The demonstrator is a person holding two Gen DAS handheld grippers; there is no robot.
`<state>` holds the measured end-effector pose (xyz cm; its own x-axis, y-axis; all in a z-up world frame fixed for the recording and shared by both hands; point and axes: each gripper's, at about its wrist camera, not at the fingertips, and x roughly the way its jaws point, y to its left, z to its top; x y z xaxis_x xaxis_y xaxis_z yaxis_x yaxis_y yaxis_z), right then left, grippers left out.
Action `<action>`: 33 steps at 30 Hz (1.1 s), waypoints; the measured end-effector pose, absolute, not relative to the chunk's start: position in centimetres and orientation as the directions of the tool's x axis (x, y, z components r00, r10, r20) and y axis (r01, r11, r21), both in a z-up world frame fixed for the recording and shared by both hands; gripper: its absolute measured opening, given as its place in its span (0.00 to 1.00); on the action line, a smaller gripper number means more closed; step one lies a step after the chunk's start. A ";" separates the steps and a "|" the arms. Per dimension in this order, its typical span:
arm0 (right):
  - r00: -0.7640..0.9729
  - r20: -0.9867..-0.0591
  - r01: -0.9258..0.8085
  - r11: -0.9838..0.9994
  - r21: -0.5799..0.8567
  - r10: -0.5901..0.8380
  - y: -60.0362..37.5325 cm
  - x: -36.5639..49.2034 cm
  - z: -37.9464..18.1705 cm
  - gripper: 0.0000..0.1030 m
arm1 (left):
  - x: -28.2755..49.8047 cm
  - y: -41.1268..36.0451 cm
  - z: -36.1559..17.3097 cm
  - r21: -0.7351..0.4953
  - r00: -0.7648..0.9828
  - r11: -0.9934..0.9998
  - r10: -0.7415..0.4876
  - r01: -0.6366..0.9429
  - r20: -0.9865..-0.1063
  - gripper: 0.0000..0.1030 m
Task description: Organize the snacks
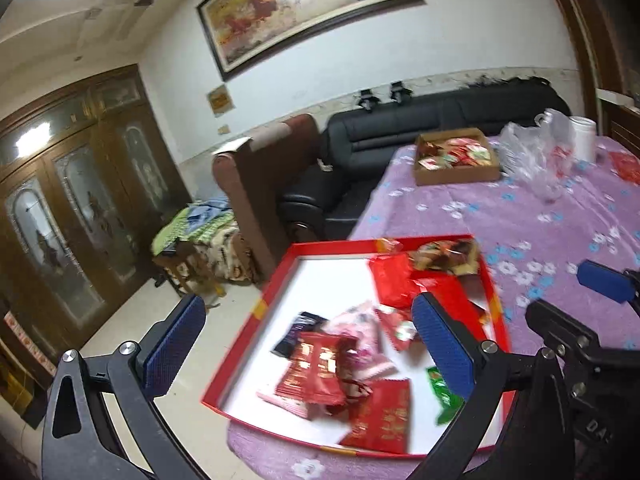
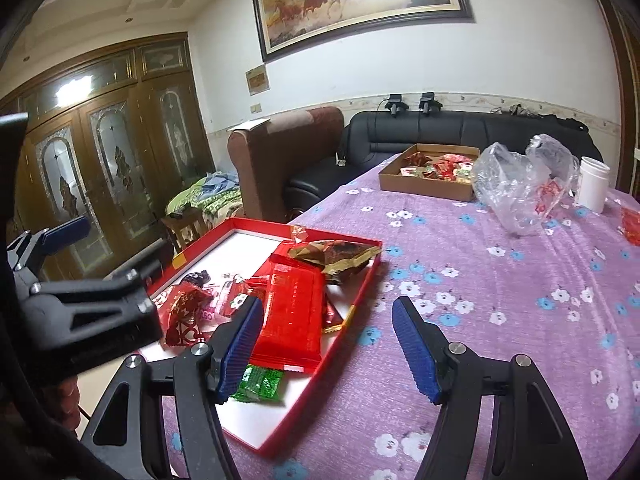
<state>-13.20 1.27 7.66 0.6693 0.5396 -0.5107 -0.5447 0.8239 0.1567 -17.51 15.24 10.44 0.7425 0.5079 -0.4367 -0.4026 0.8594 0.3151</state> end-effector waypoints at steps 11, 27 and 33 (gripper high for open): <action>0.688 -0.512 -0.489 0.850 0.195 0.514 -2.1 -12.8 7.2 0.67 | -17.2 14.5 10.8 0.192 0.754 0.915 0.401 -0.355 -0.520 1.00; 0.653 -0.464 -0.578 0.790 0.206 0.599 0.4 -16.7 9.4 0.68 | -19.5 17.3 10.2 0.142 0.705 0.910 0.394 -0.389 -0.590 1.00; 0.678 -0.440 -0.601 0.789 0.129 0.589 2.6 -18.8 10.1 0.70 | -22.6 17.7 11.4 0.197 0.754 0.872 0.487 -0.449 -0.440 1.00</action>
